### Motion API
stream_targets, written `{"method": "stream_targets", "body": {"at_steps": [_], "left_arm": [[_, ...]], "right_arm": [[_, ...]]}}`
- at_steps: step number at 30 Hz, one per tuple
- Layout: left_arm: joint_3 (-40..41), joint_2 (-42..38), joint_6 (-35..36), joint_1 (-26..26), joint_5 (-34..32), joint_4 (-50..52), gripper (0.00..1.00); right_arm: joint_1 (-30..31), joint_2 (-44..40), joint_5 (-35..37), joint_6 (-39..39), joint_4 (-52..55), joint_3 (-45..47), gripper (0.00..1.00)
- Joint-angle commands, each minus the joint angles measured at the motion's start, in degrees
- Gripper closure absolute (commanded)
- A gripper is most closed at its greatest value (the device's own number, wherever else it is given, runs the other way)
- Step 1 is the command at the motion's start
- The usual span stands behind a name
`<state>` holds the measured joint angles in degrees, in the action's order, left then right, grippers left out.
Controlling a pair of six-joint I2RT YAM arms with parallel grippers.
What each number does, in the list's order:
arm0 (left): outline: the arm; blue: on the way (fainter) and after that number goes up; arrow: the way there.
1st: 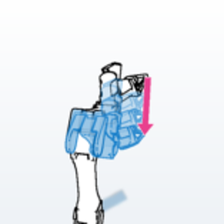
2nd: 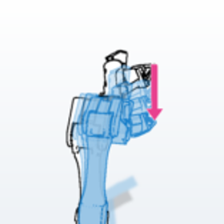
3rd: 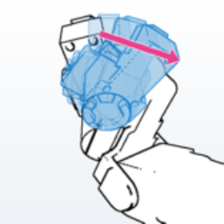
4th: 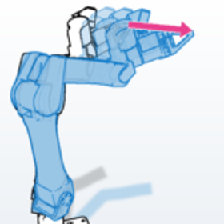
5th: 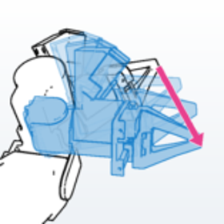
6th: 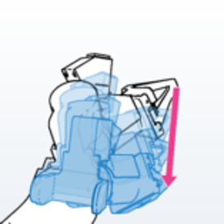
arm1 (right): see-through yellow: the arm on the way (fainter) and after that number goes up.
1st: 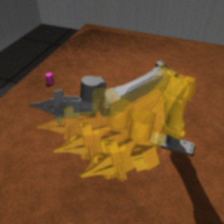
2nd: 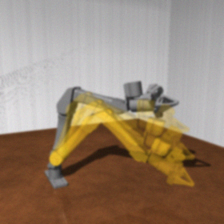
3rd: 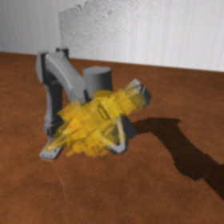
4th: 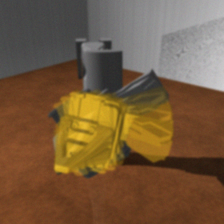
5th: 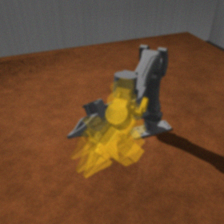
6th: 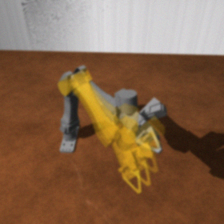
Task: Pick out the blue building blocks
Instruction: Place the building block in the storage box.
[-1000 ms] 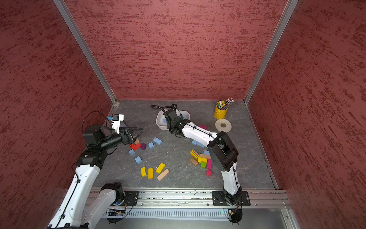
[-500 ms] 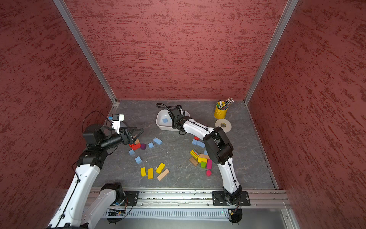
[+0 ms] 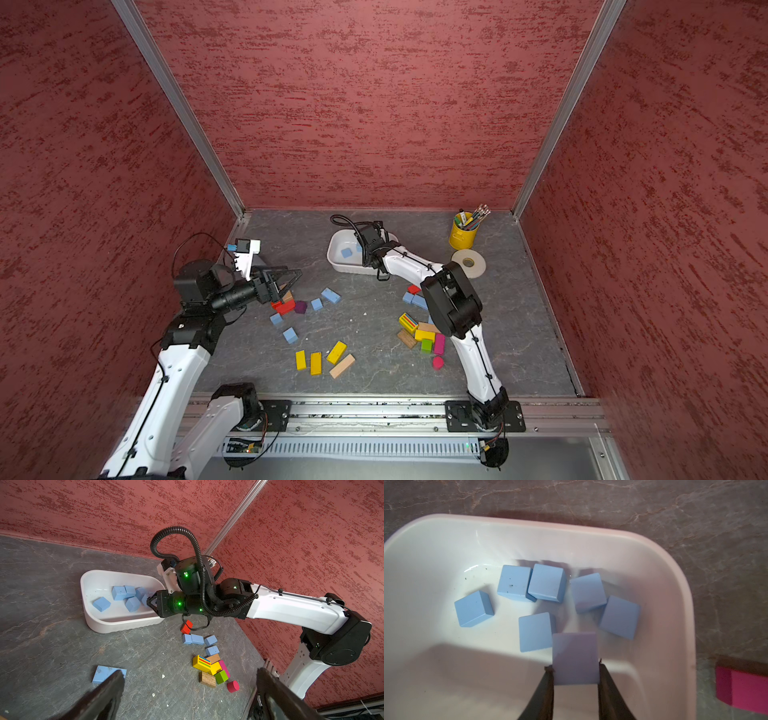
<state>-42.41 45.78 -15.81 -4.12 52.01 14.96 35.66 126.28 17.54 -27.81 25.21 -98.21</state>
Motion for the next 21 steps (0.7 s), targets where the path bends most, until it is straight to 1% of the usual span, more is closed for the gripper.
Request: {"method": "stream_targets", "body": {"at_steps": [1,9,13,19,21], "left_arm": [[-0.04,-0.22,0.18,0.25,-0.33,-0.68,0.0],[-0.12,-0.11,0.29,0.19,-0.59,-0.54,0.0],[-0.15,-0.15,0.35,0.21,-1.08,-0.12,0.0],[-0.23,-0.02,0.72,0.23,-2.09,0.79,0.0],[-0.3,0.01,0.73,0.23,-2.18,0.94,0.0]], "right_arm": [[-0.5,0.86,-1.14,-1.37,0.54,-1.79,0.66],[-0.85,0.59,-2.72,-1.36,0.54,-2.24,0.49],[-0.89,-0.81,-3.36,-1.3,0.43,-2.22,0.45],[-0.89,-7.51,-5.31,-0.48,-2.75,1.56,0.36],[-0.85,-10.63,-6.49,0.02,-4.42,3.72,0.32]]}}
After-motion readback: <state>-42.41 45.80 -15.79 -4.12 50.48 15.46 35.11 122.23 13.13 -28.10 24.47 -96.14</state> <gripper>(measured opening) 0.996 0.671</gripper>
